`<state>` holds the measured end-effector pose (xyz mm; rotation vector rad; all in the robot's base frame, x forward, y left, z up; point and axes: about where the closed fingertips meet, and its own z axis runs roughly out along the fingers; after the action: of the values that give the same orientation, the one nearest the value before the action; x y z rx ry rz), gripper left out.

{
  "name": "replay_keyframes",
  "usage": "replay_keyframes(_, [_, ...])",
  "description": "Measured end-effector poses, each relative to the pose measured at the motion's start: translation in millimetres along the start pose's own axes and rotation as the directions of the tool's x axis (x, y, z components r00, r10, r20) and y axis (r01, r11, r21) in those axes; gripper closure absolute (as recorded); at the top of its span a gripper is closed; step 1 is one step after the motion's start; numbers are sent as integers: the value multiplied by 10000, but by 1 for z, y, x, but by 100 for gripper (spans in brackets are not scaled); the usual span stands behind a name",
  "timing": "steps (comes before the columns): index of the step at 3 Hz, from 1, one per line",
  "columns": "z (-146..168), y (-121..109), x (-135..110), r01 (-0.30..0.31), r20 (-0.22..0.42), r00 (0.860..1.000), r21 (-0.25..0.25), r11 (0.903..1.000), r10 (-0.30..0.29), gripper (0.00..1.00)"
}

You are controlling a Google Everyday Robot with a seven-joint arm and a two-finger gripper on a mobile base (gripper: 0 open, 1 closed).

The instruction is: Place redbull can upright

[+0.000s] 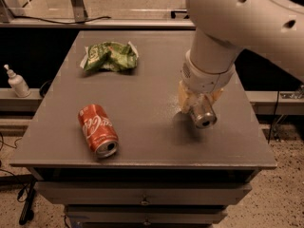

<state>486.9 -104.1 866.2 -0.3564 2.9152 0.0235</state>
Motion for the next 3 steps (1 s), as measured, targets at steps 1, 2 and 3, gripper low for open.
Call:
replay_keyframes(1, [-23, -19, -17, -1027, 344, 9934, -1505, 9833, 1090, 100])
replay_keyframes(2, [-33, -9, -22, -1067, 427, 9922, -1978, 9744, 1173, 100])
replay_keyframes(3, [-31, -10, -21, -1048, 415, 9926, -1885, 9765, 1145, 100])
